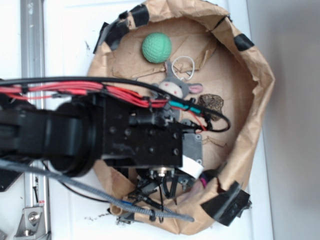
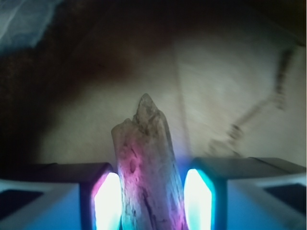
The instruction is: Grab the wood chip.
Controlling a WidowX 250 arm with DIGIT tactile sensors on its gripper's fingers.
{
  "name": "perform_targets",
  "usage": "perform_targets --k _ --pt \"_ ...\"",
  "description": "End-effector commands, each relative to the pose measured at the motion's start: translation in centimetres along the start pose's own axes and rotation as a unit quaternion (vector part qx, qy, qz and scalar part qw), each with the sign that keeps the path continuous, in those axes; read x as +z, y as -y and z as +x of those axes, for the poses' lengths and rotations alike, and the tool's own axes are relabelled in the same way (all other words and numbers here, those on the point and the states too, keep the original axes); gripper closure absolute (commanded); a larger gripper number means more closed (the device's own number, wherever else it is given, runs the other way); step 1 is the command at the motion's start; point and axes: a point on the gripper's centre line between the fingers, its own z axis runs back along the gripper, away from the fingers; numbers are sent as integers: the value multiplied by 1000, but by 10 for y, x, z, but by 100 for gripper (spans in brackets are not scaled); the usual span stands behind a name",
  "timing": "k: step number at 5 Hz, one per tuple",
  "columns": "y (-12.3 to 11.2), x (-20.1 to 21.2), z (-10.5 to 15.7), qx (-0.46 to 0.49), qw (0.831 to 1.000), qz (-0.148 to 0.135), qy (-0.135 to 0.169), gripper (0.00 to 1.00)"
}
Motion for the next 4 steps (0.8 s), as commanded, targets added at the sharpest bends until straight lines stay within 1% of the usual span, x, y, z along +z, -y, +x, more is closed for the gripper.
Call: perform_targets --k 1,2,3,4 --pt "-25 98 -8 177 984 22 18 100" --pt "-37 130 -18 294 953 61 -32 100" --pt "-38 129 -14 391 919 54 -10 100" --pt "-34 124 -14 401 915 47 -11 100"
